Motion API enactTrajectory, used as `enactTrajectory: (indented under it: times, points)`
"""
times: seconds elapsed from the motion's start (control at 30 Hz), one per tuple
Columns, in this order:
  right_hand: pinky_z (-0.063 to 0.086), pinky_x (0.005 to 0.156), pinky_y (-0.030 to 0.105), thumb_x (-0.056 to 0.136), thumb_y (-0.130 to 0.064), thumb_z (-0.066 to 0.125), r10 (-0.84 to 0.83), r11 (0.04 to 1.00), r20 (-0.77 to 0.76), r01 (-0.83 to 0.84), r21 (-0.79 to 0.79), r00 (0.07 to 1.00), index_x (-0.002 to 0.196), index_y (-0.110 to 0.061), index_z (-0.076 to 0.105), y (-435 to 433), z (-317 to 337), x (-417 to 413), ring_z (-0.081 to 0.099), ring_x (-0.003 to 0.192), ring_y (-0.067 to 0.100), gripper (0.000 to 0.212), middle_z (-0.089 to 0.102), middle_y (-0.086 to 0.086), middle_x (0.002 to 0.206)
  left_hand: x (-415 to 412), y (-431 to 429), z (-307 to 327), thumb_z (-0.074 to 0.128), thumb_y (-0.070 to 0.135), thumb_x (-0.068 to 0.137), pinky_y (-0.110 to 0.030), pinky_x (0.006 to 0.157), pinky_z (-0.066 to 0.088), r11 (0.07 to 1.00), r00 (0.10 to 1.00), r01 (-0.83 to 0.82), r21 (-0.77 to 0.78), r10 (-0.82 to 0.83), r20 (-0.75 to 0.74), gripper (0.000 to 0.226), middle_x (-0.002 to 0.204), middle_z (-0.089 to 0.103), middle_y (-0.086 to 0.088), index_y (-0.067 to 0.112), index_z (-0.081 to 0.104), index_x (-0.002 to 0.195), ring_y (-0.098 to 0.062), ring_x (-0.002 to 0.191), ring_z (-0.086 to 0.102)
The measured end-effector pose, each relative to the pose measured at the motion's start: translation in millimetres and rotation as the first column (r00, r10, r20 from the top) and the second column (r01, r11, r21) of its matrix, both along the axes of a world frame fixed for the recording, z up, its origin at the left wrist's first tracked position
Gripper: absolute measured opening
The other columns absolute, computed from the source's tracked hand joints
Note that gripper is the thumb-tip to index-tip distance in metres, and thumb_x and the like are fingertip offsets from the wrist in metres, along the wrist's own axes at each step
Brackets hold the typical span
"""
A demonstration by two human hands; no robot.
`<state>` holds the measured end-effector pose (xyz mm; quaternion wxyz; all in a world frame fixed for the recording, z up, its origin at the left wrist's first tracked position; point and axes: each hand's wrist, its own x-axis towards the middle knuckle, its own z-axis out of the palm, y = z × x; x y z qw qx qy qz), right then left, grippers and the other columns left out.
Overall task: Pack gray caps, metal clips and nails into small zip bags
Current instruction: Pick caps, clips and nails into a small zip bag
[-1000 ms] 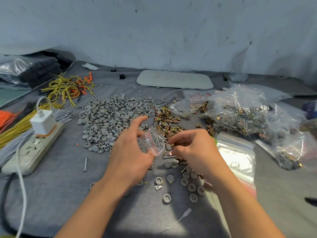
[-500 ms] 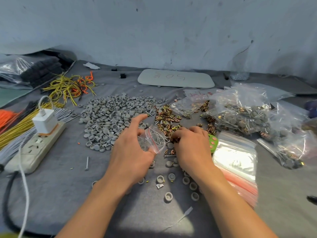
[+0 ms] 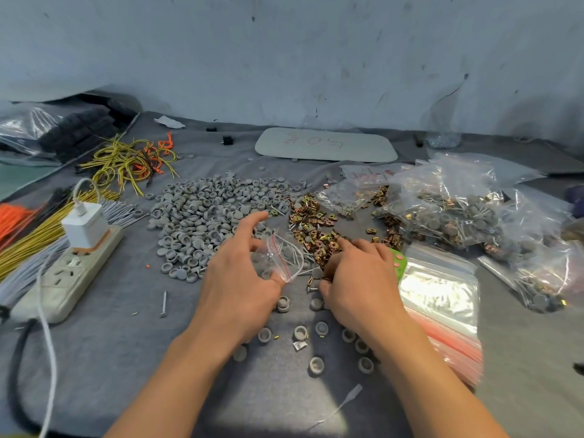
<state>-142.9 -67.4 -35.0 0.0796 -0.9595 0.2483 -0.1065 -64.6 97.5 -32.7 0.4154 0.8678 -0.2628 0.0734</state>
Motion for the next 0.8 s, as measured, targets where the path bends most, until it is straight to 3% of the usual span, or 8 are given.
enactTrajectory:
  times: [0.1, 0.17, 0.2, 0.27, 0.33, 0.43, 0.57, 0.8]
  points:
    - [0.006, 0.111, 0.036, 0.087, -0.03, 0.068, -0.006, 1.0, -0.006, 0.006, -0.022, 1.0, 0.12, -0.027, 0.075, -1, -3, -1, 0.033, 0.145, 0.022, 0.034, 0.054, -0.006, 0.151, -3, -1, 2, 0.079, 0.018, 0.077, -0.029, 0.075, 0.048, 1.0, 1.0, 0.016, 0.011, -0.016, -0.019, 0.091, 0.095, 0.049, 0.031, 0.063, 0.031, 0.139, -0.002, 0.073, 0.058]
    - [0.011, 0.113, 0.034, 0.089, -0.028, 0.068, -0.005, 0.999, 0.074, 0.001, 0.049, 0.997, 0.112, -0.031, 0.078, -1, -2, -1, 0.04, 0.14, 0.02, 0.025, 0.061, -0.009, 0.142, -5, -2, 3, 0.079, 0.016, 0.077, -0.032, 0.074, 0.05, 1.0, 0.999, 0.017, 0.016, -0.017, -0.029, 0.092, 0.094, 0.045, 0.034, 0.063, 0.031, 0.139, -0.008, 0.068, 0.057]
    - [0.022, 0.112, 0.032, 0.09, -0.026, 0.07, -0.024, 0.989, 0.167, 0.0, 0.148, 0.986, 0.101, -0.031, 0.08, -2, 0, -3, 0.05, 0.132, 0.017, 0.016, 0.068, -0.013, 0.128, -6, -2, 4, 0.08, 0.015, 0.077, -0.031, 0.074, 0.049, 1.0, 1.0, 0.014, 0.018, -0.014, -0.028, 0.093, 0.094, 0.046, 0.034, 0.063, 0.031, 0.139, -0.008, 0.07, 0.059]
    - [0.045, 0.088, 0.023, 0.088, -0.022, 0.075, -0.106, 0.899, 0.343, -0.058, 0.434, 0.933, 0.079, -0.031, 0.08, -2, 5, -5, 0.067, 0.096, 0.004, 0.014, 0.073, -0.023, 0.083, -5, -3, 4, 0.08, 0.016, 0.076, -0.03, 0.076, 0.044, 1.0, 1.0, 0.005, 0.018, -0.005, -0.02, 0.092, 0.096, 0.051, 0.031, 0.063, 0.031, 0.139, -0.006, 0.081, 0.062]
    - [0.048, 0.065, 0.022, 0.089, -0.021, 0.076, -0.151, 0.755, 0.439, -0.183, 0.629, 0.886, 0.073, -0.029, 0.077, -2, 9, -7, 0.063, 0.064, 0.001, 0.018, 0.071, -0.016, 0.065, -5, -3, 3, 0.08, 0.017, 0.076, -0.029, 0.077, 0.042, 1.0, 1.0, 0.002, 0.018, -0.001, -0.017, 0.092, 0.1, 0.057, 0.028, 0.062, 0.032, 0.139, -0.006, 0.085, 0.061]
    - [0.05, 0.058, 0.03, 0.093, -0.01, 0.068, -0.116, 0.621, 0.525, -0.351, 0.7, 0.843, 0.079, -0.026, 0.072, 4, 18, -12, 0.06, 0.054, 0.012, 0.022, 0.074, 0.0, 0.068, -6, -4, 2, 0.08, 0.015, 0.075, -0.027, 0.075, 0.04, 1.0, 1.0, 0.007, 0.027, -0.007, -0.021, 0.091, 0.101, 0.06, 0.026, 0.062, 0.033, 0.139, -0.006, 0.079, 0.059]
    - [0.056, 0.06, 0.042, 0.088, 0.001, 0.071, -0.095, 0.578, 0.579, -0.428, 0.695, 0.81, 0.075, -0.015, 0.073, 10, 23, -17, 0.068, 0.055, 0.019, 0.021, 0.074, 0.008, 0.066, -6, -5, 3, 0.08, 0.013, 0.076, -0.027, 0.074, 0.041, 1.0, 0.999, 0.013, 0.024, -0.012, -0.043, 0.091, 0.105, 0.062, 0.023, 0.061, 0.034, 0.138, -0.006, 0.071, 0.056]
    - [0.056, 0.058, 0.026, 0.076, 0.01, 0.075, -0.087, 0.595, 0.634, -0.47, 0.652, 0.769, 0.07, -0.015, 0.079, 10, 27, -22, 0.068, 0.058, 0.014, 0.026, 0.074, 0.003, 0.064, -7, -5, 2, 0.08, 0.013, 0.076, -0.025, 0.074, 0.039, 0.999, 0.998, 0.026, 0.03, -0.024, -0.054, 0.09, 0.105, 0.063, 0.022, 0.06, 0.035, 0.138, -0.003, 0.068, 0.053]
